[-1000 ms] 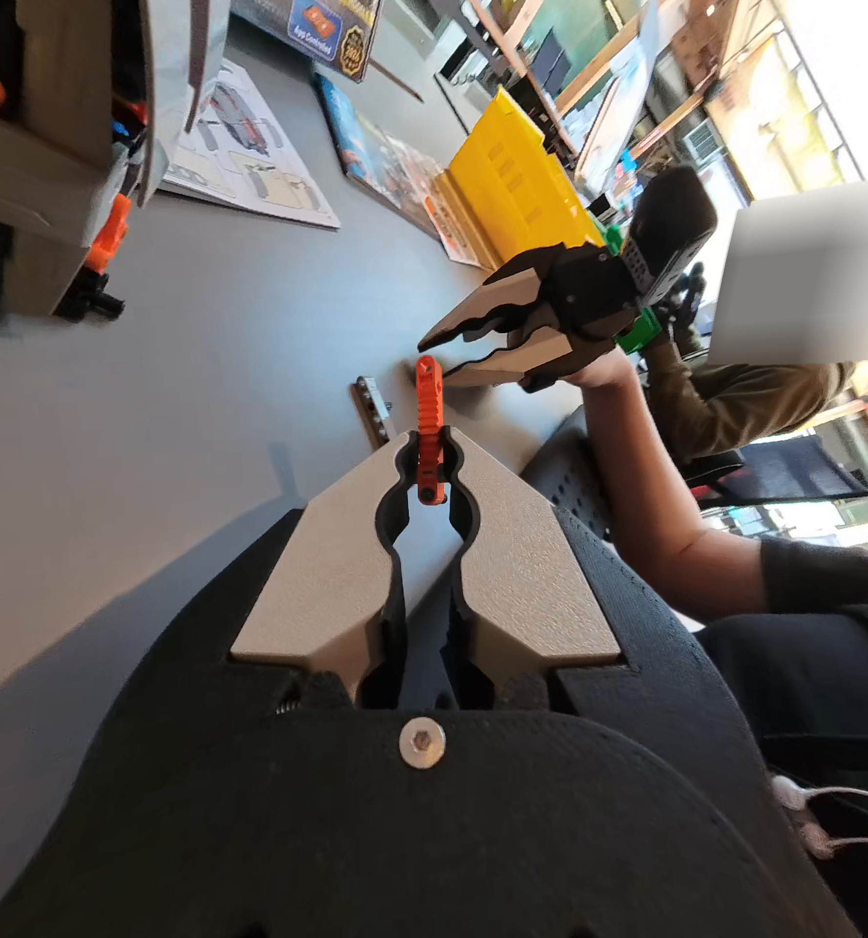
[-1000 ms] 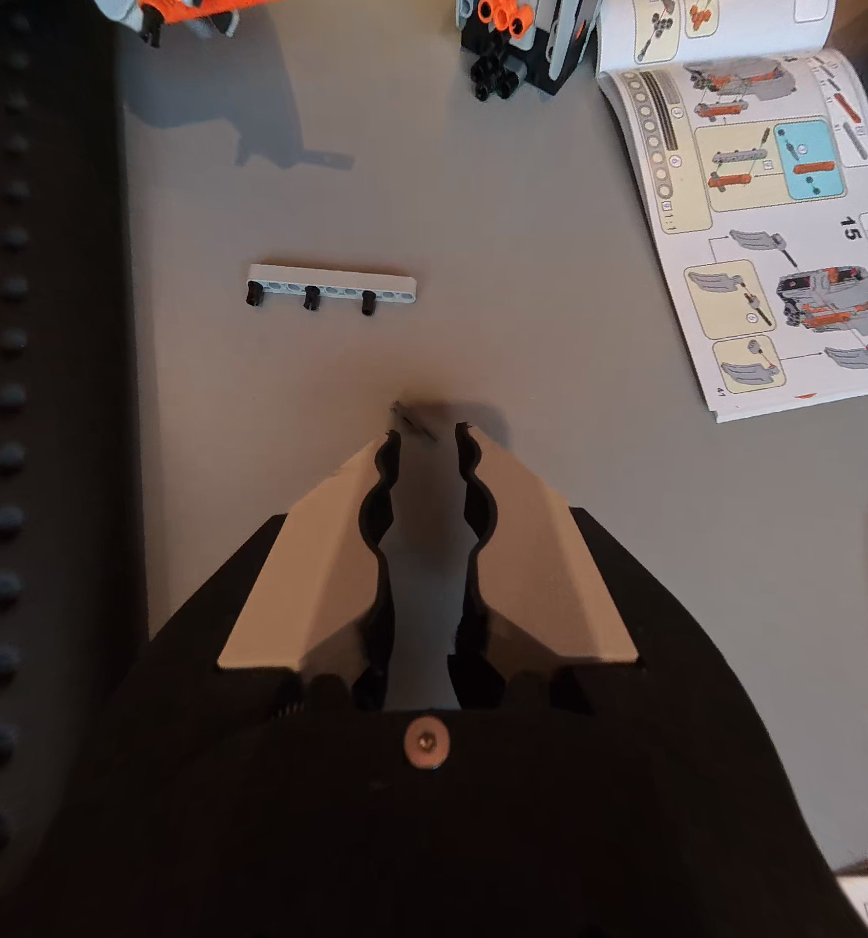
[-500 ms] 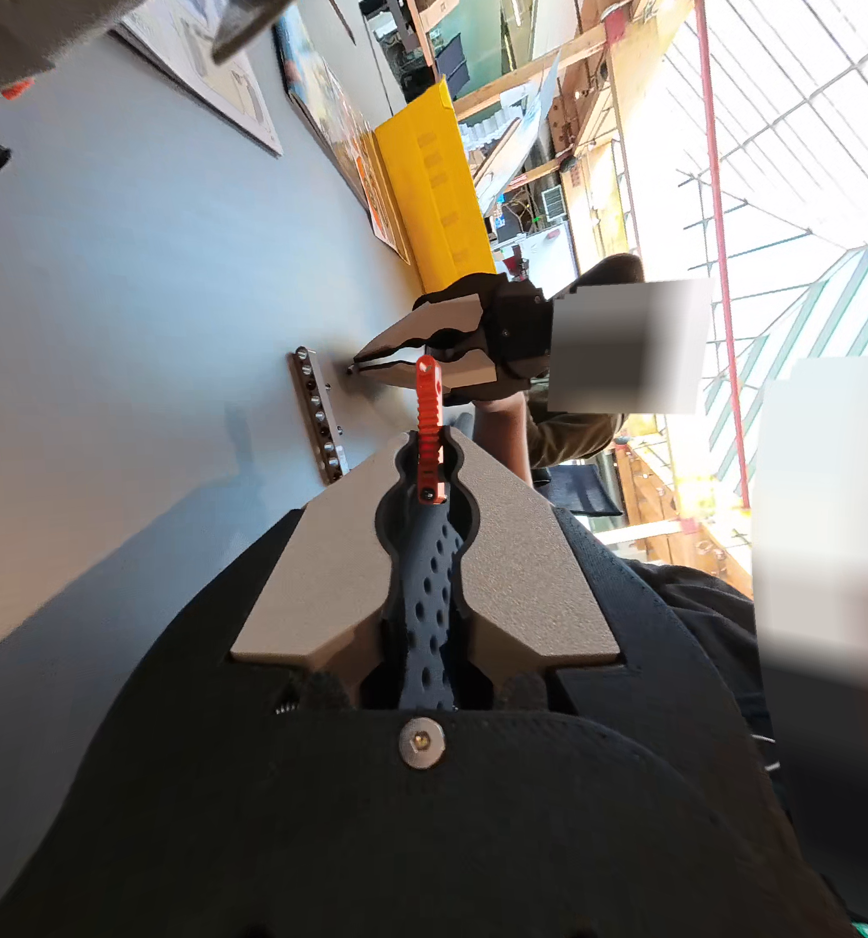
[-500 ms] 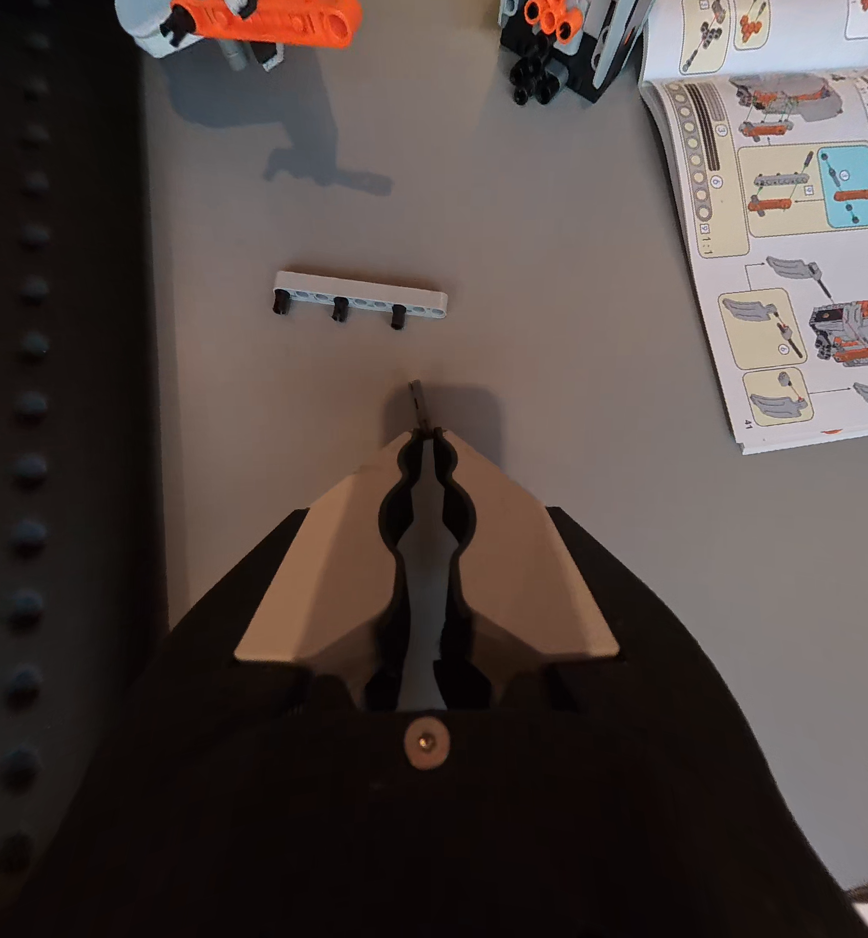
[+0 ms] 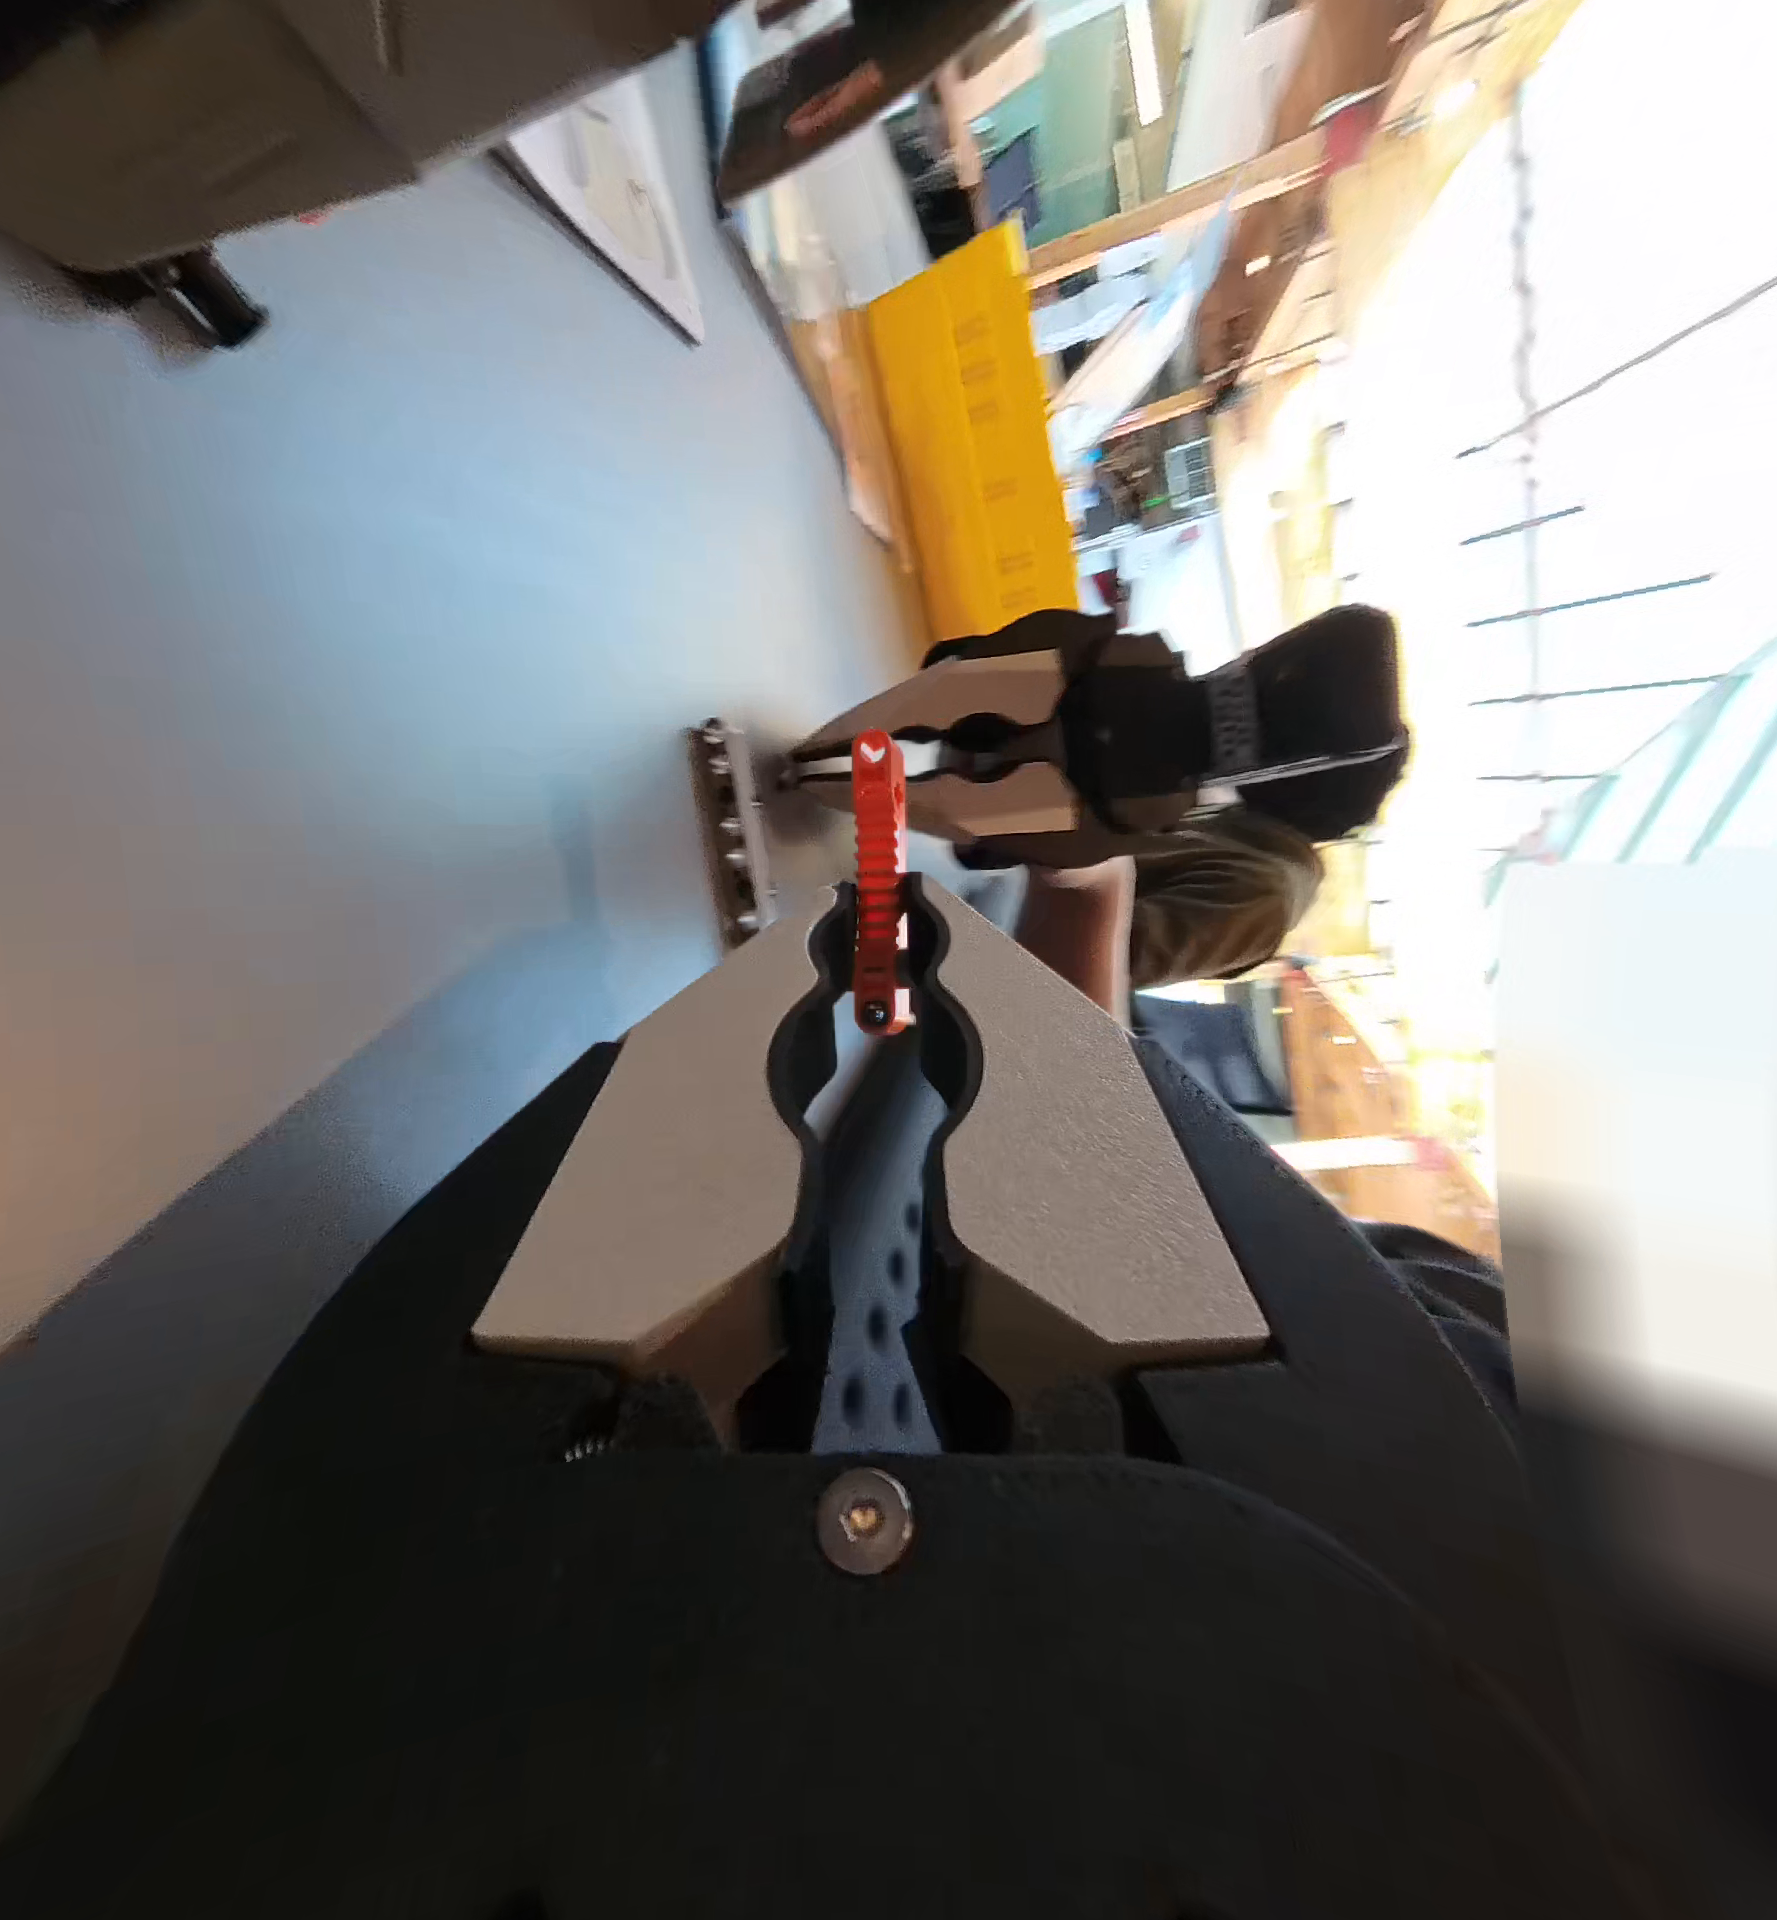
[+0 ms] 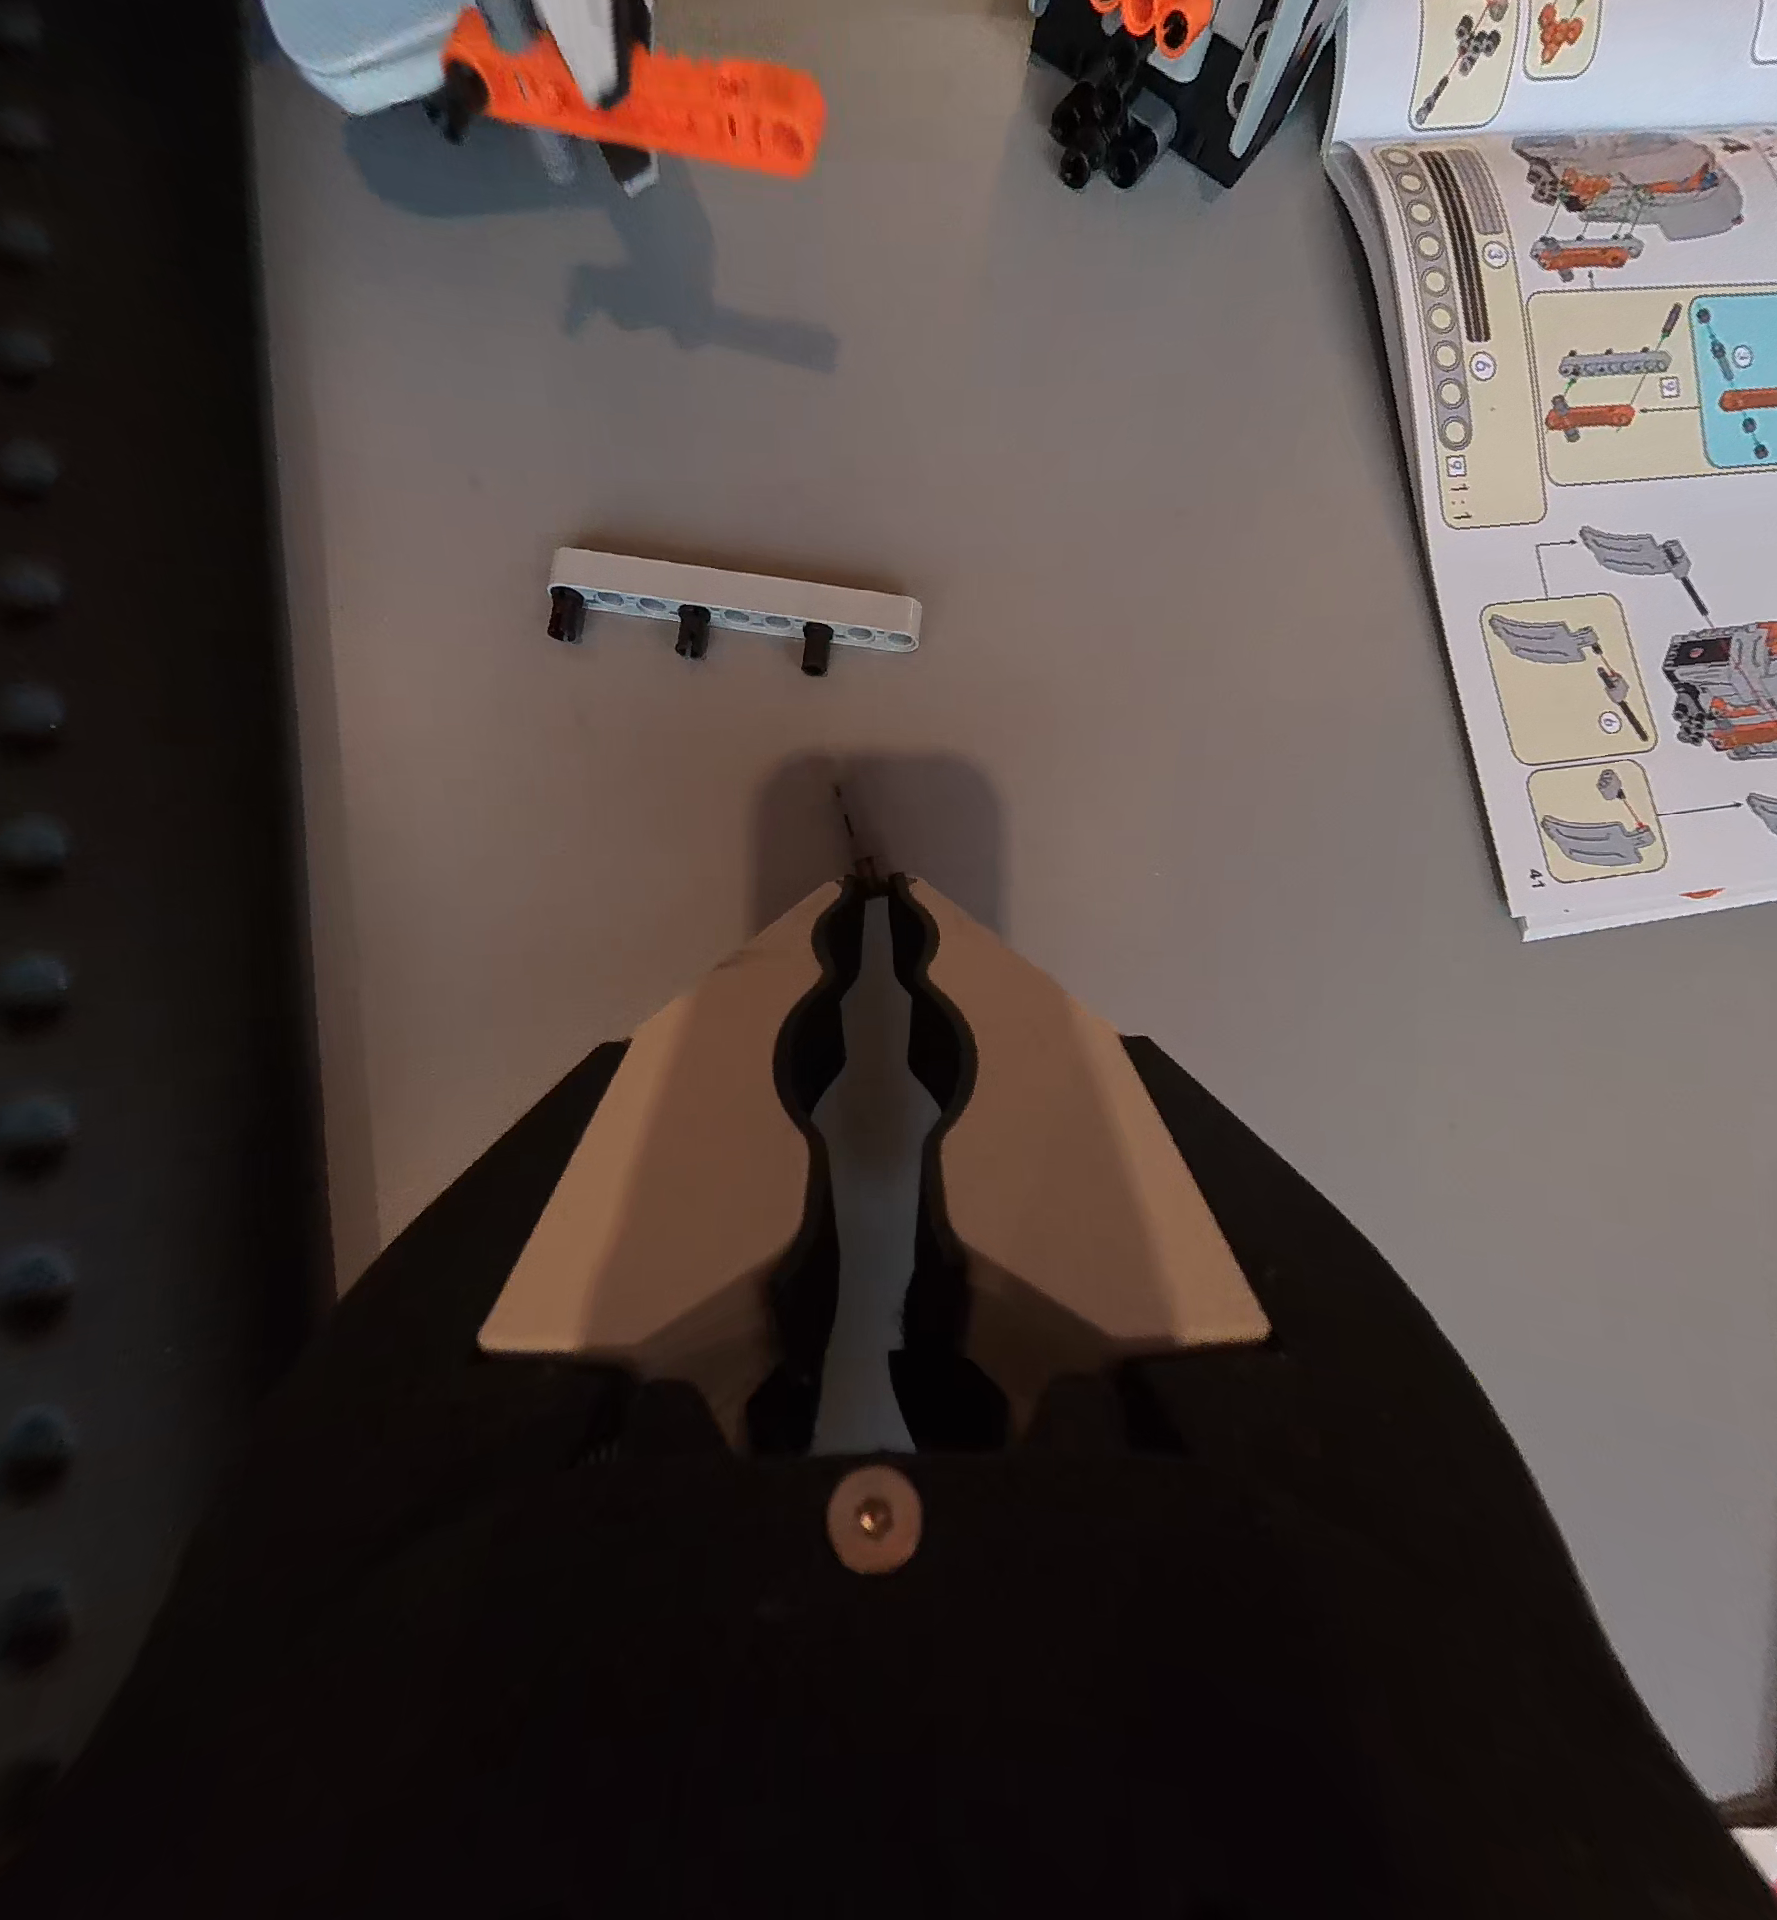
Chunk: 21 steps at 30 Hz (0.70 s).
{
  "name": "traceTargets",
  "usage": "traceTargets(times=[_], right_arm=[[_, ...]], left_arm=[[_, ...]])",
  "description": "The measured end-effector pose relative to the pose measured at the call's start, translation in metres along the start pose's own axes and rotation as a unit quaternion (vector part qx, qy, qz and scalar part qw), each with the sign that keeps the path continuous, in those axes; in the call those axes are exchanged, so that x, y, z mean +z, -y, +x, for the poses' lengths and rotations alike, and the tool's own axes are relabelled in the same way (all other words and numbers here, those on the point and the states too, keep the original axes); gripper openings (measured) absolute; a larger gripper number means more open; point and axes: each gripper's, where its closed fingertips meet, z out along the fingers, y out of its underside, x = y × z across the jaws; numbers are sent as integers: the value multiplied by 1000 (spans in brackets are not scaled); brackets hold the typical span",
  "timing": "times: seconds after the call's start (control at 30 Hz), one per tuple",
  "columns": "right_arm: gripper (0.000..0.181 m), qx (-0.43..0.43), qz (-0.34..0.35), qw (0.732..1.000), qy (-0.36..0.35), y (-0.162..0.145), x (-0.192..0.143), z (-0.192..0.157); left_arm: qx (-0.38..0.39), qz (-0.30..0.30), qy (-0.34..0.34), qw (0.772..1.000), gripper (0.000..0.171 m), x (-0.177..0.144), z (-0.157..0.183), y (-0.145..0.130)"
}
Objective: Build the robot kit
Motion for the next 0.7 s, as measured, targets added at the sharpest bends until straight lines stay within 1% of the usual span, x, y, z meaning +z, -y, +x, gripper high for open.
traceTargets(times=[0.07,0.1,0.17,0.23,0.3,0.37,0.5,0.63,0.7], right_arm=[[4,-5,-2,1000,-4,0,0,0],[4,-8,-4,1000,-7,0,0,0],[4,-13,-7,1000,-11,0,0,0],[4,-18,-10,1000,-15,-1,0,0],[4,-21,-12,1000,-18,-1,-1,1],[4,-21,-13,1000,-19,-2,-1,1],[4,-25,-17,999,-23,-3,-2,2],[4,-28,-20,999,-26,-3,-2,3],[4,-28,-20,999,-27,-3,-2,3]], left_arm=[[61,-16,79,995,7,3,-12,-1],[98,-25,118,988,7,4,-17,-1],[172,-42,174,969,7,7,-20,0],[236,-57,226,943,7,9,-25,1],[279,-84,261,920,7,12,-31,-3],[302,-109,278,906,7,14,-36,-9],[309,-119,279,902,7,16,-37,-12],[325,-130,295,889,7,13,-41,-15],[328,-136,292,888,7,14,-41,-17]])
